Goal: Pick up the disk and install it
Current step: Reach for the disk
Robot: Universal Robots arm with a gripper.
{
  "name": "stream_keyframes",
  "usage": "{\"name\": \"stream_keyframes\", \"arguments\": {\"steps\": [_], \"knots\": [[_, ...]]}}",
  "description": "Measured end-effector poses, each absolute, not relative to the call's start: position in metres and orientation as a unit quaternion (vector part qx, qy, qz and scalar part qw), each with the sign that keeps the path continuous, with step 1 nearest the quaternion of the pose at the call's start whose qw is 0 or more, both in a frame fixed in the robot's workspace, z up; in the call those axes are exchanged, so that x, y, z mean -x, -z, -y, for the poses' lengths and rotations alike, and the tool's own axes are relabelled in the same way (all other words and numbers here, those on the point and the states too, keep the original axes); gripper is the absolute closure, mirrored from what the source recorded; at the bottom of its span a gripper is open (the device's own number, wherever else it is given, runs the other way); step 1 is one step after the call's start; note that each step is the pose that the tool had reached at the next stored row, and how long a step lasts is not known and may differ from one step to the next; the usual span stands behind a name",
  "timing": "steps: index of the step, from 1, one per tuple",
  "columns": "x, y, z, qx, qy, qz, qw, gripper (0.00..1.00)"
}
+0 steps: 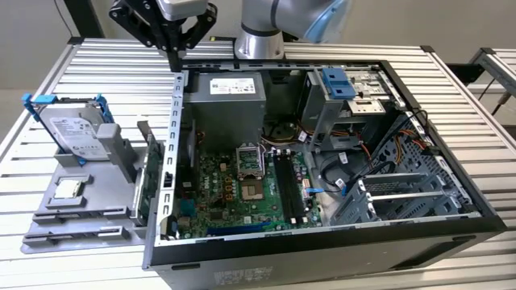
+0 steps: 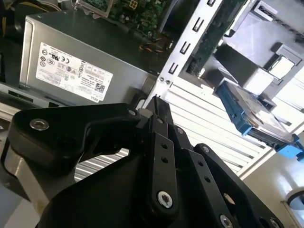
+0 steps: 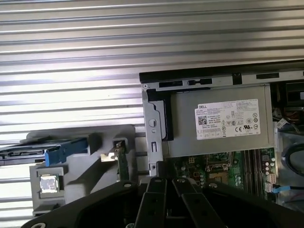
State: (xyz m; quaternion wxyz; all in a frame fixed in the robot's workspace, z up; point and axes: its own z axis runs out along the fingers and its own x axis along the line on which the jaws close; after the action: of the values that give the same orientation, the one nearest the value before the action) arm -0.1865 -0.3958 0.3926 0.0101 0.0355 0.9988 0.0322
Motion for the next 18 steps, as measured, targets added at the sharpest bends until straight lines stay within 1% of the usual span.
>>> {"name": "stream_keyframes", "arguments": {"steps": [18], "knots": [[0.245,-0.393,0.382,-0.035,-0.032,-0.999,0.010,1.00]]}}
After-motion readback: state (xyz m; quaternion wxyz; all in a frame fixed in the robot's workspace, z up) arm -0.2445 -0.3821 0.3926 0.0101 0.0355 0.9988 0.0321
